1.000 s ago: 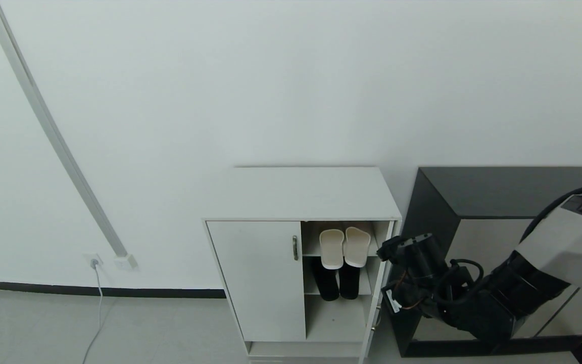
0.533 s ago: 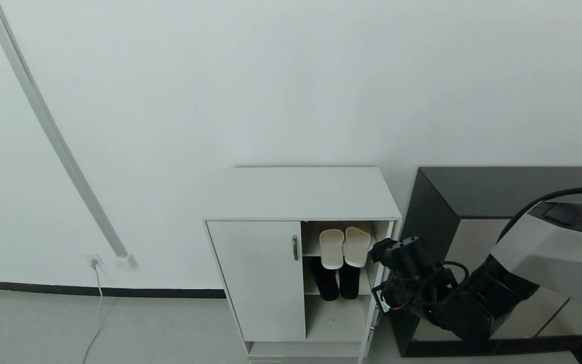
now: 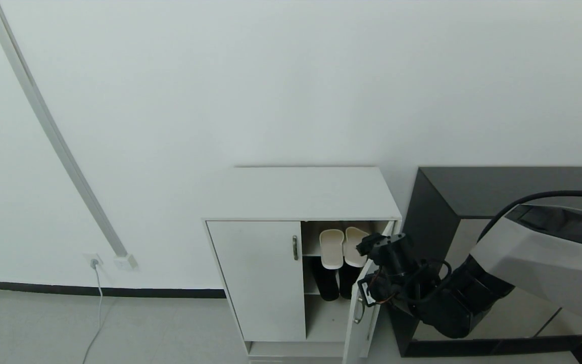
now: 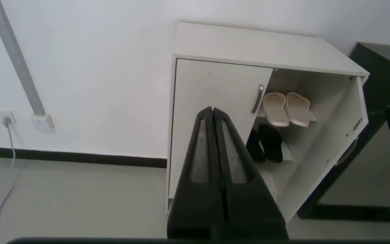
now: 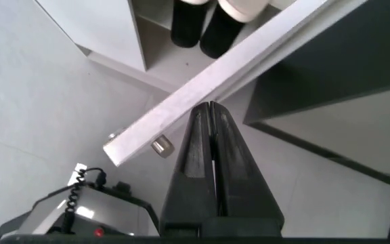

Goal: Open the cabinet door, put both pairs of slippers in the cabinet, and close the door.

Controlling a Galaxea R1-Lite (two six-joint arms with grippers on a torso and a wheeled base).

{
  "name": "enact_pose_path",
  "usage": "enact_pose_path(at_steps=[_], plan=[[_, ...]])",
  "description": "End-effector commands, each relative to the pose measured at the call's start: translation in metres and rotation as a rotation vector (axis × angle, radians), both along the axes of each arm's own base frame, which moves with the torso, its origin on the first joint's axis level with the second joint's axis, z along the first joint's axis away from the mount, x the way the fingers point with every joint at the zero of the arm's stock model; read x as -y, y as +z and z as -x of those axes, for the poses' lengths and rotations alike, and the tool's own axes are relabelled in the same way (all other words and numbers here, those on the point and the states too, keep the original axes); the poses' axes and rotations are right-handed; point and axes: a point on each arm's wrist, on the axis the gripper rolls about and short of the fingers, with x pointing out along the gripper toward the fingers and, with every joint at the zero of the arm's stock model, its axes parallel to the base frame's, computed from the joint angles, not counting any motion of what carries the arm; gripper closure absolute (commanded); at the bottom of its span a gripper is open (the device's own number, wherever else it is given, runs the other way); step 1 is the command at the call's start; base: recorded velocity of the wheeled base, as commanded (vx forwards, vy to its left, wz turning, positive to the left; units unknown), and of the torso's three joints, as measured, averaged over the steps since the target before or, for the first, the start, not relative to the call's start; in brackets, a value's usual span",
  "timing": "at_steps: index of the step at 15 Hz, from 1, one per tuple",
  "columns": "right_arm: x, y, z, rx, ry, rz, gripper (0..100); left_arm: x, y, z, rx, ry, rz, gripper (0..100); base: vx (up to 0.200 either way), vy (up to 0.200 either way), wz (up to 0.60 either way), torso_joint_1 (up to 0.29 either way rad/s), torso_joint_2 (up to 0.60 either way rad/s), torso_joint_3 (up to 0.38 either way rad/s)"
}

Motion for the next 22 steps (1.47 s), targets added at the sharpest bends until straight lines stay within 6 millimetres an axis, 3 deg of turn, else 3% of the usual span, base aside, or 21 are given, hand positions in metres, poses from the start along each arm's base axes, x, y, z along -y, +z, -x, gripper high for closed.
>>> enact_pose_path(at_steps=[1,10,22], plan=[[-0.010,-0.006,-0.003,0.001,0.012,-0.006,100,0.000,0.000,0.000,-0.001,0.001,0.000,100,0.000,0.000,0.00,0.000,0.00,0.000],[-0.032,-0.026,-0.034,0.090,0.000,-0.091,100,0.000,0.000,0.000,-0.001,0.001,0.000,100,0.000,0.000,0.00,0.000,0.00,0.000],[-0.033,-0.038,-0.106,0.215,-0.045,-0.198,100,0.000,0.000,0.000,-0.001,0.000,-0.001,100,0.000,0.000,0.00,0.000,0.00,0.000]])
